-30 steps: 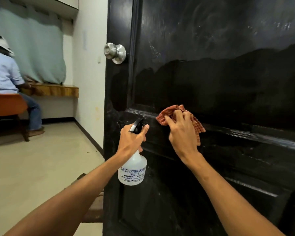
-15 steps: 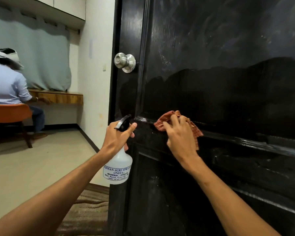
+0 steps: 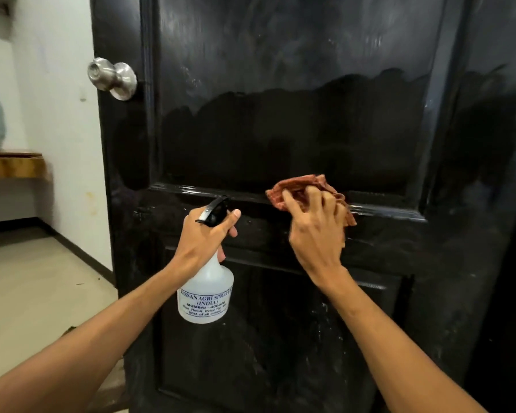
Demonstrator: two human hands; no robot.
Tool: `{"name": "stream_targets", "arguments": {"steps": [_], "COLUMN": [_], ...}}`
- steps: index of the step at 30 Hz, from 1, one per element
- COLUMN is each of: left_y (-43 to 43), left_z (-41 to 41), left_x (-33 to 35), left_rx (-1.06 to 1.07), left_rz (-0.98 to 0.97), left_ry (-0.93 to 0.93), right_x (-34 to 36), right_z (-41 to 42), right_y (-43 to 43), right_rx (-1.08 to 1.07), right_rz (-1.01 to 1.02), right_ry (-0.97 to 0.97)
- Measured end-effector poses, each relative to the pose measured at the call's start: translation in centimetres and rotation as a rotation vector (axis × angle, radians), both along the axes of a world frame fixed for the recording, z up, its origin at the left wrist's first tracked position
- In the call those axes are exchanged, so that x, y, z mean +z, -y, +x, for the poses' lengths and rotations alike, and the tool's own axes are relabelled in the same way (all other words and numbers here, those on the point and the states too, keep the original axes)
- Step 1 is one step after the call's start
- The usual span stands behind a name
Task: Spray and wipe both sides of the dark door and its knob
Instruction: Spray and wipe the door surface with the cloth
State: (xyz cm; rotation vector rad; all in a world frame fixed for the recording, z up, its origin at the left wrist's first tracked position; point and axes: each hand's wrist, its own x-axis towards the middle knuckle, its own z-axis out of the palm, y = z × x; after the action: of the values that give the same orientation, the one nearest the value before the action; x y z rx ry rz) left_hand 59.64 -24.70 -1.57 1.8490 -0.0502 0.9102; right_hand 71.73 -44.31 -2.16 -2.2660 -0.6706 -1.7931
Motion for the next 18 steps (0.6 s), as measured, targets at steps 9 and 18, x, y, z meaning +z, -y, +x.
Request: {"name": "stream_targets", "arguments": {"steps": [9,18], "left_y": [7.2,14.4], "left_z": [0.7,2.4], "left_x": [-0.3,-1.0], "left_rx": [-0.126,-0.244], "left_rz": [0.023,0.028], "left_ry": [-0.042,-0.059], "right_x": [-1.5,-1.0], "right_z": [0.9,1.9], "right_y": [10.7,13.3], "right_rx": [-0.069,-0.02], "right_rz": [0.303,0.138], "right_ry": [0.041,0.105]}}
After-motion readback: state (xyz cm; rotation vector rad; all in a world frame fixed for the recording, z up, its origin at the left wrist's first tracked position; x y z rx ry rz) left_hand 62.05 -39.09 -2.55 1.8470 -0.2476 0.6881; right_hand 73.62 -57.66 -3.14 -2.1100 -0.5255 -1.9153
